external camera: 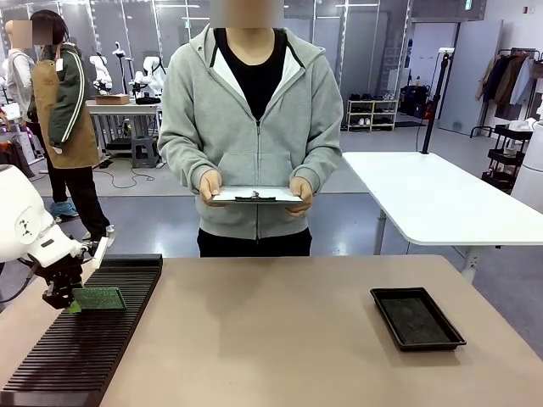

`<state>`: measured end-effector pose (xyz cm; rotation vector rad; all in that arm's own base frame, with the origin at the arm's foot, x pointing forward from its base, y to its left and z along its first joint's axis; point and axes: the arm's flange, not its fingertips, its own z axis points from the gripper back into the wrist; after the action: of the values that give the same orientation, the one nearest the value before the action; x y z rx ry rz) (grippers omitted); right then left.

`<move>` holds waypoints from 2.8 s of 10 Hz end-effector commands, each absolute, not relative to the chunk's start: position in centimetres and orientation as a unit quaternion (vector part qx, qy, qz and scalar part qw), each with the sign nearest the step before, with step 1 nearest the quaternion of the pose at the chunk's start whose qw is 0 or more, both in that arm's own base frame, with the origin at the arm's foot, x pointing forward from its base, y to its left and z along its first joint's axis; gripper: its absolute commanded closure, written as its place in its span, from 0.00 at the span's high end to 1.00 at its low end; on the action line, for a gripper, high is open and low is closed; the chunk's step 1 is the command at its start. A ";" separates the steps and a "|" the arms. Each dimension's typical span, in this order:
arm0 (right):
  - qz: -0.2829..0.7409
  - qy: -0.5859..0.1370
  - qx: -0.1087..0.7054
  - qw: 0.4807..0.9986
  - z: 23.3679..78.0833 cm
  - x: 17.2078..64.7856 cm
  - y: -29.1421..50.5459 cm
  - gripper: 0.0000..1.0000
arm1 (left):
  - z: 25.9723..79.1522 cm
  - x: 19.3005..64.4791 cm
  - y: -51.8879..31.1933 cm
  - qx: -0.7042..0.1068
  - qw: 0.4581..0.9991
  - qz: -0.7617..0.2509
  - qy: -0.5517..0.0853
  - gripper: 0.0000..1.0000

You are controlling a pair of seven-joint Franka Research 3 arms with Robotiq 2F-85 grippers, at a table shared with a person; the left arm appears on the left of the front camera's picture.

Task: Inspect the PCB.
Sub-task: Pick up the Blank PCB and present it to the human.

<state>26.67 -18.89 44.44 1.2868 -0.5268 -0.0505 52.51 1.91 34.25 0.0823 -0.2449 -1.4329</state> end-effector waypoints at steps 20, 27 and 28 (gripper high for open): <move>-0.016 -0.251 0.595 0.764 44.6 26.7 -19.0 1.00 | 45.3 46.6 1.9 -0.064 0.741 -0.655 -0.131 0.00; -0.016 -0.251 0.595 0.764 44.6 26.7 -19.0 1.00 | 46.6 46.7 -0.1 -0.350 0.789 -0.476 -0.171 0.00; -0.016 -0.251 0.595 0.764 44.6 26.7 -19.0 1.00 | 46.4 47.8 -0.1 -0.393 0.792 -0.430 -0.182 0.00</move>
<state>26.69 -18.89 44.46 1.2860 -0.5265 -0.0499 45.98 -0.51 46.04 -0.7592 -0.3439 -1.0488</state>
